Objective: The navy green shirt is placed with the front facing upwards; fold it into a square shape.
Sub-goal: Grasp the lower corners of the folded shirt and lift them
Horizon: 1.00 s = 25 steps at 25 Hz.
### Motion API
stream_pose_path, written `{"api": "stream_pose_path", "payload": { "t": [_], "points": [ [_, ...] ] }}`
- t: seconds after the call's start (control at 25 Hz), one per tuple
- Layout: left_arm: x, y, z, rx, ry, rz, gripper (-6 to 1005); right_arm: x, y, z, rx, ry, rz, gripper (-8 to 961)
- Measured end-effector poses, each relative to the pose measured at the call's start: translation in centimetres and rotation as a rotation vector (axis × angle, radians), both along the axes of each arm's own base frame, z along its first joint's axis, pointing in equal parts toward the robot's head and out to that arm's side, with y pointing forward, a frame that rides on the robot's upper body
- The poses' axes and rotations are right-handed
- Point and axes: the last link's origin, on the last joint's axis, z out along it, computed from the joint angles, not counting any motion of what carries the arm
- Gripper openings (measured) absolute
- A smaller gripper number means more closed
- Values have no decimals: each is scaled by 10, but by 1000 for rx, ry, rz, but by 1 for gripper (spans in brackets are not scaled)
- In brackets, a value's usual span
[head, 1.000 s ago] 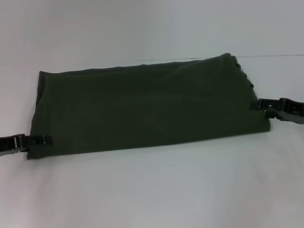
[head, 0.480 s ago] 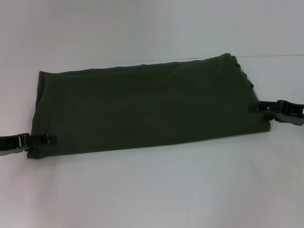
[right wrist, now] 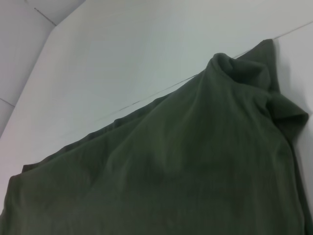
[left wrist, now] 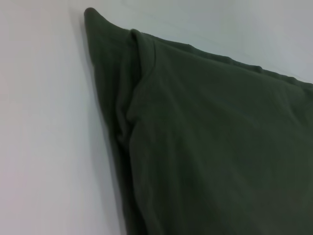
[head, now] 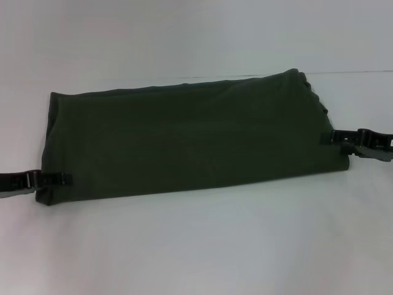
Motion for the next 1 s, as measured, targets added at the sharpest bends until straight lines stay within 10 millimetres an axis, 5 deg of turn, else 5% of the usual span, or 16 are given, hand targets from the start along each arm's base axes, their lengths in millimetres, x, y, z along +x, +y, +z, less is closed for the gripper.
{"api": "stream_pose_path", "payload": {
  "t": [0.44, 1.0],
  "points": [
    [-6, -2, 11, -19, 65, 27, 447, -1, 0, 0, 0, 2, -1, 807],
    [-4, 1, 10, -17, 71, 27, 794, -1, 0, 0, 0, 2, -1, 808]
  ]
}}
